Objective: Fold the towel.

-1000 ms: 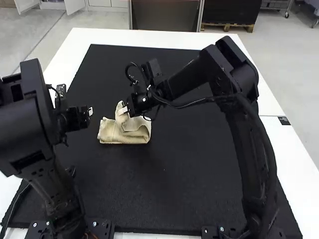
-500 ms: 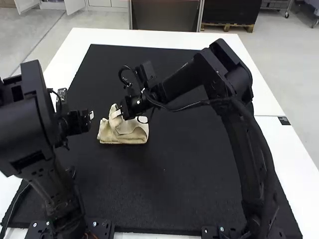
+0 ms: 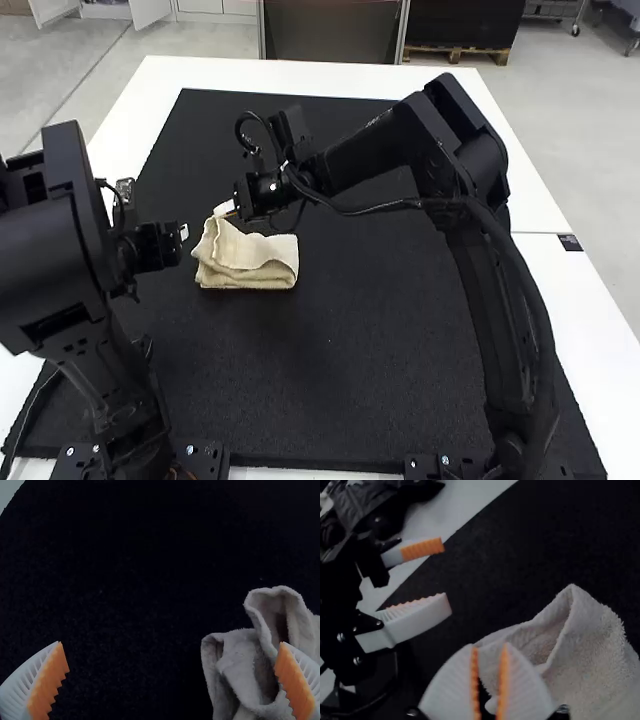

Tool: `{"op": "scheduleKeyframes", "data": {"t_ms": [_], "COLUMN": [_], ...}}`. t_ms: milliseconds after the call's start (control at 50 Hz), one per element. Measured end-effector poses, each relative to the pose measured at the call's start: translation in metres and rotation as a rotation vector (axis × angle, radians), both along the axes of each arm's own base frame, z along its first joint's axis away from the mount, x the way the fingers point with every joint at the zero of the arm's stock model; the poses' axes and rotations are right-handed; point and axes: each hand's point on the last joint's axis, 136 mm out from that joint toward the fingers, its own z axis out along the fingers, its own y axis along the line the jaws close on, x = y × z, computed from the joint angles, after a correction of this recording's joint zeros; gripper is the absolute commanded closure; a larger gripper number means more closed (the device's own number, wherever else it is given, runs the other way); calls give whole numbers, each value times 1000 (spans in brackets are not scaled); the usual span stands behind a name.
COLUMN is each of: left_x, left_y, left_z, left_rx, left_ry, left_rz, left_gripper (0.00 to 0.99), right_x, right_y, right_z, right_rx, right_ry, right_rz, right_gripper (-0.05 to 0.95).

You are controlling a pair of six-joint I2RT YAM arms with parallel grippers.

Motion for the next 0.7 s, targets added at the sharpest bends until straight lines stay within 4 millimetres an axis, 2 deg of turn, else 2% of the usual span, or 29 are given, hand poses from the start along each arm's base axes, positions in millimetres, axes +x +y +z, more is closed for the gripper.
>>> {"op": "scheduleKeyframes", "data": {"t_ms": [140,360,540,700], "left_x": [0,0,1,1], "left_y": [0,0,0,1], "left_z": [0,0,1,2], "left_rx": [0,1,3,4], "left_ry": [-1,-1,-5,-7], "left_rz": [0,0,0,0], "left_gripper": [30,28,30,28], "right_x": [-3,-9,-6,1], "right_y": [-4,-13,-10,-10], "right_z": [6,-13,-15,-40], "right_rx": [7,3,37,32], "right_ry": [18,24,-5,0], "right_rz": [12,15,18,10], "right_gripper": [923,923,923,923]}}
